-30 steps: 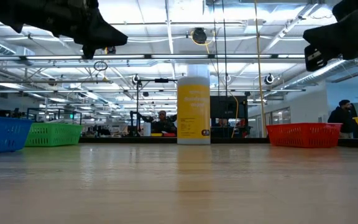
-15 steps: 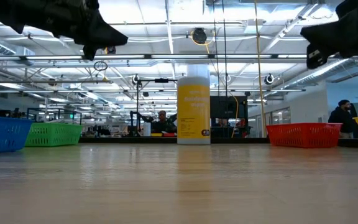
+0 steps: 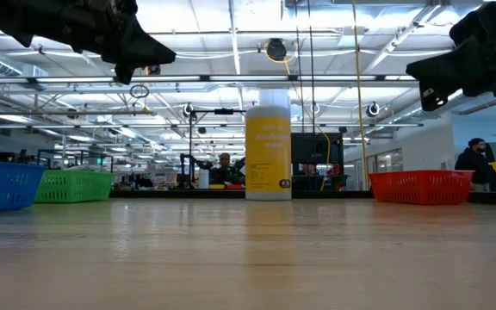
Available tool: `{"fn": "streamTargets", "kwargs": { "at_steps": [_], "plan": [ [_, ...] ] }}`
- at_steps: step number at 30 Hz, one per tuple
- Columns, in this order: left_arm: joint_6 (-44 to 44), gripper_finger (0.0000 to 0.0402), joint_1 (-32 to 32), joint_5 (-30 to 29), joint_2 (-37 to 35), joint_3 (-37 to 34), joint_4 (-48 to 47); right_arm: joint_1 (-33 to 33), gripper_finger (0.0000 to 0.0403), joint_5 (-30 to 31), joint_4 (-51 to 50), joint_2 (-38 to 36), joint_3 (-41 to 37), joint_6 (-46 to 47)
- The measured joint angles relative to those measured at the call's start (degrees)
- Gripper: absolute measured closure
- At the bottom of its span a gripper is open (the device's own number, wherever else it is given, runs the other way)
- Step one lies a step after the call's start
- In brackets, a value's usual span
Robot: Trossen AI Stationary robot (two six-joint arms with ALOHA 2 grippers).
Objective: Pick & Place Travel size toiletries
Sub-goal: Return to home position
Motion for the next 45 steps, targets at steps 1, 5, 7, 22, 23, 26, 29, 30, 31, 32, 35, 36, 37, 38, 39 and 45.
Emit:
{"fn": "streamTargets", "kwargs": {
  "at_steps": [1,5,7,22,23,26,29,30,31,32,35,36,37,38,39,45],
  "plan": [
    [0.23,0.0399,0.0,0.24,0.0,0.0,0.0,-0.08,0.0403,-0.27,0.01,0.17,-0.02,0.0],
    [0.62,0.0389,0.0,0.34,-0.02,0.0,-0.81,-0.14,0.0403,-0.4,-0.13,0.35,-0.02,-1.73],
    [1.77,0.0386,-0.29,0.84,-0.29,-0.02,-2.43,-0.14,0.0403,-0.44,-0.08,0.36,-0.02,-1.99],
    [8.67,0.0398,-1.88,1.88,-20.36,-16.86,2.13,-0.14,0.0402,-0.49,-0.08,0.36,-0.04,-2.13],
    [8.32,0.0399,-1.2,2.64,-22.86,-17.93,1.09,-0.14,0.0402,-0.49,-0.08,0.36,-0.04,-2.13],
    [7.71,0.0398,0.73,5.43,-30.09,-20.07,-2.49,-0.14,0.0402,-0.49,-0.09,0.36,-0.07,-2.13],
    [7.7,0.0396,2.22,7.15,-36.27,-20.83,-7.28,-0.14,0.0399,-0.49,-0.13,0.36,-0.09,-2.13],
    [7.7,0.0398,2.59,7.55,-38.07,-20.83,-9.19,-0.14,0.0399,-0.51,-0.13,0.36,-0.09,-2.13],
    [7.72,0.04,2.86,7.92,-39.86,-20.85,-11.07,-0.14,0.0399,-0.5,-0.14,0.36,-0.09,-2.13],
    [7.74,0.04,3.06,8.35,-41.63,-20.89,-12.86,-0.14,0.04,-0.51,-0.15,0.36,-0.09,-2.13],
    [7.86,0.0395,3.22,9.32,-46.53,-20.9,-16.61,-0.14,0.0401,-0.49,-0.15,0.36,-0.09,-2.13],
    [8.02,0.0395,3.21,9.37,-48.01,-20.9,-17.98,-0.14,0.0401,-0.51,-0.15,0.36,-0.09,-2.13],
    [8.28,0.0397,3.09,9.4,-49.37,-20.9,-19.42,-0.14,0.0401,-0.5,-0.17,0.36,-0.09,-2.13],
    [8.6,0.0399,3.01,9.4,-50.63,-20.9,-20.62,-0.14,0.04,-0.51,-0.17,0.36,-0.09,-2.13],
    [8.82,0.04,2.89,9.42,-50.93,-20.91,-21.15,-0.14,0.0399,-0.49,-0.17,0.36,-0.09,-2.13],
    [9.07,0.0399,2.21,9.43,-50.7,-21.13,-22.59,-0.14,0.0401,-0.51,-0.2,0.36,-0.09,-2.13]
  ]
}}
